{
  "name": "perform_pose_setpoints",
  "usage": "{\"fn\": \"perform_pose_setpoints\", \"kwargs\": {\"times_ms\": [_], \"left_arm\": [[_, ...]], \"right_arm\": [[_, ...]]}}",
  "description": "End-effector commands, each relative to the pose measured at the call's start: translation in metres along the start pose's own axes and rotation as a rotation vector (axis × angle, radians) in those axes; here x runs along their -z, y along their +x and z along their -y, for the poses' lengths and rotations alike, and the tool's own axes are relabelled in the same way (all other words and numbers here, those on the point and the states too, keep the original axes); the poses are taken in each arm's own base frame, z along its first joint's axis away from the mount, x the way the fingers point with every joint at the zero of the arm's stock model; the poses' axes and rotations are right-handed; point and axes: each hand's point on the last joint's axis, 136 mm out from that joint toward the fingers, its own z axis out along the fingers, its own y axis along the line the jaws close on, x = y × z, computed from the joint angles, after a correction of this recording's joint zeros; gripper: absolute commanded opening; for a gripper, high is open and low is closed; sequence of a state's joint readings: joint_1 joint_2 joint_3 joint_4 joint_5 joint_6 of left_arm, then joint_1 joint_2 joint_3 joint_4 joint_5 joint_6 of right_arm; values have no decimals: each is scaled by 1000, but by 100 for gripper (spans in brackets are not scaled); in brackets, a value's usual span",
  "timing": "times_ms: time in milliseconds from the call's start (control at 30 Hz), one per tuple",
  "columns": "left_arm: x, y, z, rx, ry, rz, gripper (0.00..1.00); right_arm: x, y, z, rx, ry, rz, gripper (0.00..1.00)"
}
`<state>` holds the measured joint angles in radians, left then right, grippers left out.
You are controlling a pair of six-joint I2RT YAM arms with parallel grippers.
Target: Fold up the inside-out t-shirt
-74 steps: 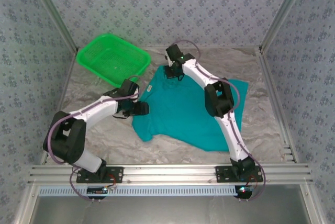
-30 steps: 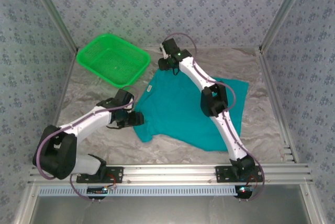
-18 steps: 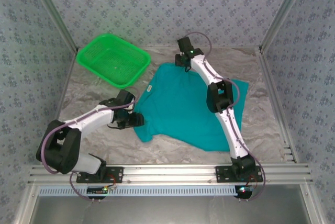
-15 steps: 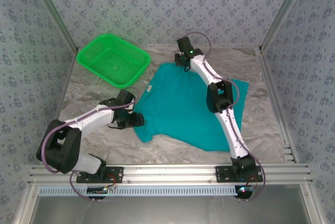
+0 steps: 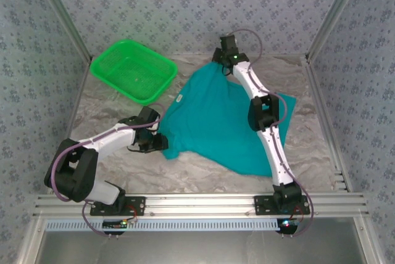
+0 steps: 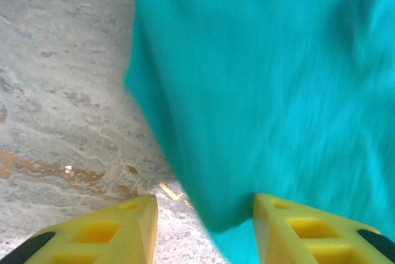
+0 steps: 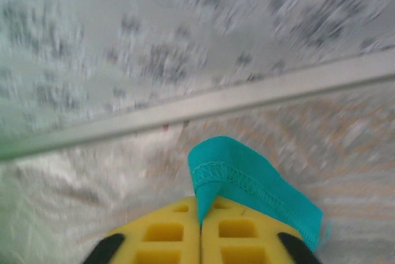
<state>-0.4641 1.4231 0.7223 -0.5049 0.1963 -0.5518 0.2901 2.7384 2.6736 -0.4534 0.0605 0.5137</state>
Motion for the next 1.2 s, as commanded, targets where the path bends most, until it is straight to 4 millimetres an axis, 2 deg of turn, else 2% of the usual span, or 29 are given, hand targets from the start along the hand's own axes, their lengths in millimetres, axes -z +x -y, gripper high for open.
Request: {"fn": "perform_pose_setpoints", "kwargs": {"times_ms": [0,67,133,233,333,533,633,667,733,800,867,1033,1100,1167], "left_arm": [[4,-2,4,16,39,7,45],[9,-4,6,23,58,16,47],[16,-7,9,24,75,42,51],[27,-14,20,14,132,90,56],[28,-15,33,3,187,90,61],[12,-4,53,-72,184,57,63],[0,0,54,-105,119,40,61],[-5,-1,51,-107,87,35,58],[-11,-2,41,-96,30,28,43],[-13,-5,31,-80,-6,28,20],[-10,-11,20,-50,-25,26,0],[6,-35,-23,53,-95,45,0],[18,-44,-38,57,-151,60,0],[29,-48,-43,52,-170,85,0]], "right_arm": [[6,-36,12,-137,-34,73,33],[14,-40,18,-197,-49,33,41],[27,-37,21,-176,-27,-18,42],[62,-28,27,-89,51,-98,47],[105,-18,37,-34,107,-143,49],[203,37,94,-41,285,-202,51],[251,77,134,-88,380,-238,53],[264,94,151,-115,417,-259,53],[289,128,181,-152,473,-306,53],[309,155,206,-186,513,-348,53],[322,181,219,-187,537,-393,53],[330,239,221,-197,505,-517,43],[334,255,223,-210,525,-537,37],[339,264,227,-209,555,-545,31]]}}
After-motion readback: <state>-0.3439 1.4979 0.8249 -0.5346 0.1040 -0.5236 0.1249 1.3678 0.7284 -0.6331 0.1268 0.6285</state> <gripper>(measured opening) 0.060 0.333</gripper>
